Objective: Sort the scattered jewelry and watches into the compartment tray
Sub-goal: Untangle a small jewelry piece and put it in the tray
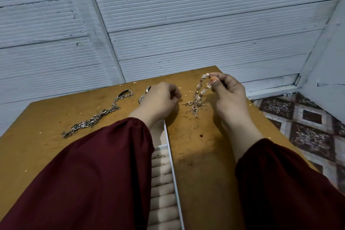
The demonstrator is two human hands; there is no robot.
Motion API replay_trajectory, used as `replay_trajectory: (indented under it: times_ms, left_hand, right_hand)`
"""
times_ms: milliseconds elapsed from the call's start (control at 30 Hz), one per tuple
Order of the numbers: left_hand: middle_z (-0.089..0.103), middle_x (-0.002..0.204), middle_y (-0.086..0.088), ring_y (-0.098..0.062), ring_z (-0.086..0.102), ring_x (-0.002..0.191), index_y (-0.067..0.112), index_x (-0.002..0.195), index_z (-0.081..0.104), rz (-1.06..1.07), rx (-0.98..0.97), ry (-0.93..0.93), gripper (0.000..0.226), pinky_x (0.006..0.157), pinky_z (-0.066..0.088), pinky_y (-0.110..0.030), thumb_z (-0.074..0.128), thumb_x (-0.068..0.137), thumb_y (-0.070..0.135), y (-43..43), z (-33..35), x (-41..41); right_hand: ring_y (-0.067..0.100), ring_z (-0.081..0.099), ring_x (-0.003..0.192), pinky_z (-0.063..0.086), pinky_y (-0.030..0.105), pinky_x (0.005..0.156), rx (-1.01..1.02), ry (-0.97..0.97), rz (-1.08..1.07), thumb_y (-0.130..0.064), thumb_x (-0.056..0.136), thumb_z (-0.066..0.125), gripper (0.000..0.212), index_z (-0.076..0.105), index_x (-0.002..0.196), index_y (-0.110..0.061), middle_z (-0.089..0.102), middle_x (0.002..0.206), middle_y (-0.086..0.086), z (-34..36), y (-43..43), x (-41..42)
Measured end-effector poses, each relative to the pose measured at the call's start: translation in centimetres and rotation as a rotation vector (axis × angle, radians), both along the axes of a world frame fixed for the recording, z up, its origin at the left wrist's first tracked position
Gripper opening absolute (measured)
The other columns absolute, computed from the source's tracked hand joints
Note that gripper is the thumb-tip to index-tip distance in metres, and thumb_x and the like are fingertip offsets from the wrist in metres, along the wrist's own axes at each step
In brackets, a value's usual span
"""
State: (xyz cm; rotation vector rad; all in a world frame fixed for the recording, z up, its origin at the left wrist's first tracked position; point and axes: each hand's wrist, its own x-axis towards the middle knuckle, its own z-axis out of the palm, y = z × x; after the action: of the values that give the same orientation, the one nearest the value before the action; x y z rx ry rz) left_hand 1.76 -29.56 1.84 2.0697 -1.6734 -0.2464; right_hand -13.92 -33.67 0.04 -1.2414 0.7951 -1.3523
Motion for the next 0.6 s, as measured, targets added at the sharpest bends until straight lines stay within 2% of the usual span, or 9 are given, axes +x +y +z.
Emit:
replay_trajectory:
  times_ms: [67, 133, 200, 267, 367, 467, 533, 600]
  left_hand:
    - [0.063, 0.093, 0.002, -0.016, 0.059, 0.092, 0.017, 0.100, 0.069, -0.025, -0.001, -0.014, 0.018, 0.078, 0.044, -0.023, 0.057, 0.089, 0.008, -0.2, 0.1, -0.4]
    - [0.062, 0.091, 0.005, -0.014, 0.059, 0.091, 0.019, 0.100, 0.069, -0.035, -0.003, -0.026, 0.018, 0.076, 0.042, -0.022, 0.058, 0.089, 0.010, -0.4, 0.2, -0.8]
    - [0.063, 0.091, 0.007, -0.013, 0.060, 0.091, 0.022, 0.098, 0.069, -0.048, 0.005, -0.030, 0.017, 0.079, 0.045, -0.023, 0.059, 0.089, 0.012, -0.7, 0.2, -1.3]
    - [0.067, 0.095, 0.005, -0.016, 0.062, 0.094, 0.024, 0.096, 0.070, -0.091, 0.019, -0.048, 0.016, 0.083, 0.049, -0.028, 0.061, 0.088, 0.014, -1.0, 0.1, -1.9]
    - [0.067, 0.104, 0.001, -0.021, 0.058, 0.101, 0.028, 0.101, 0.070, -0.163, 0.030, -0.161, 0.017, 0.088, 0.047, -0.033, 0.061, 0.090, 0.020, -1.4, -0.1, -3.0]
    - [0.056, 0.116, -0.001, -0.024, 0.045, 0.111, 0.035, 0.116, 0.064, -0.217, 0.061, -0.336, 0.023, 0.085, 0.031, -0.033, 0.054, 0.095, 0.031, -1.9, -0.3, -4.1]
    - [0.052, 0.120, -0.002, -0.025, 0.040, 0.113, 0.037, 0.117, 0.063, -0.231, 0.079, -0.415, 0.024, 0.083, 0.026, -0.034, 0.054, 0.094, 0.036, -2.0, -0.2, -4.7]
    - [0.051, 0.121, -0.001, -0.026, 0.037, 0.116, 0.035, 0.115, 0.064, -0.231, 0.078, -0.473, 0.025, 0.088, 0.027, -0.035, 0.057, 0.092, 0.038, -2.2, -0.1, -5.0]
  right_hand:
    - [-0.002, 0.061, 0.064, 0.052, 0.021, 0.060, -0.010, -0.062, -0.002, -0.006, 0.095, 0.053, 0.014, 0.061, 0.089, -0.016, 0.064, 0.088, -0.003, 0.3, 0.0, -0.2]
    - [-0.005, 0.059, 0.070, 0.049, 0.018, 0.072, -0.029, -0.076, -0.053, -0.007, 0.095, 0.054, 0.016, 0.062, 0.088, -0.018, 0.064, 0.088, -0.005, 0.5, -0.3, -0.5]
    - [-0.005, 0.057, 0.077, 0.047, 0.020, 0.082, -0.035, -0.084, -0.100, -0.008, 0.095, 0.055, 0.015, 0.062, 0.088, -0.020, 0.064, 0.087, -0.007, 0.5, -0.6, -0.7]
    - [-0.004, 0.057, 0.078, 0.048, 0.025, 0.085, -0.023, -0.098, -0.127, -0.009, 0.095, 0.055, 0.016, 0.063, 0.087, -0.021, 0.063, 0.086, -0.008, 0.5, -0.8, -0.9]
    - [-0.004, 0.057, 0.075, 0.048, 0.021, 0.080, 0.000, -0.124, -0.172, -0.008, 0.095, 0.055, 0.017, 0.063, 0.086, -0.022, 0.063, 0.085, -0.008, 0.4, -0.9, -0.9]
    - [-0.007, 0.056, 0.067, 0.048, 0.018, 0.072, 0.028, -0.135, -0.210, -0.008, 0.095, 0.055, 0.018, 0.062, 0.085, -0.021, 0.062, 0.080, -0.008, 0.2, -1.1, -1.0]
    - [-0.007, 0.054, 0.059, 0.047, 0.016, 0.063, 0.054, -0.144, -0.223, -0.008, 0.095, 0.054, 0.018, 0.062, 0.085, -0.021, 0.061, 0.077, -0.007, 0.2, -1.2, -1.1]
    - [-0.006, 0.055, 0.055, 0.046, 0.016, 0.057, 0.082, -0.158, -0.235, -0.008, 0.095, 0.054, 0.019, 0.061, 0.084, -0.021, 0.062, 0.074, -0.007, 0.3, -1.1, -1.1]
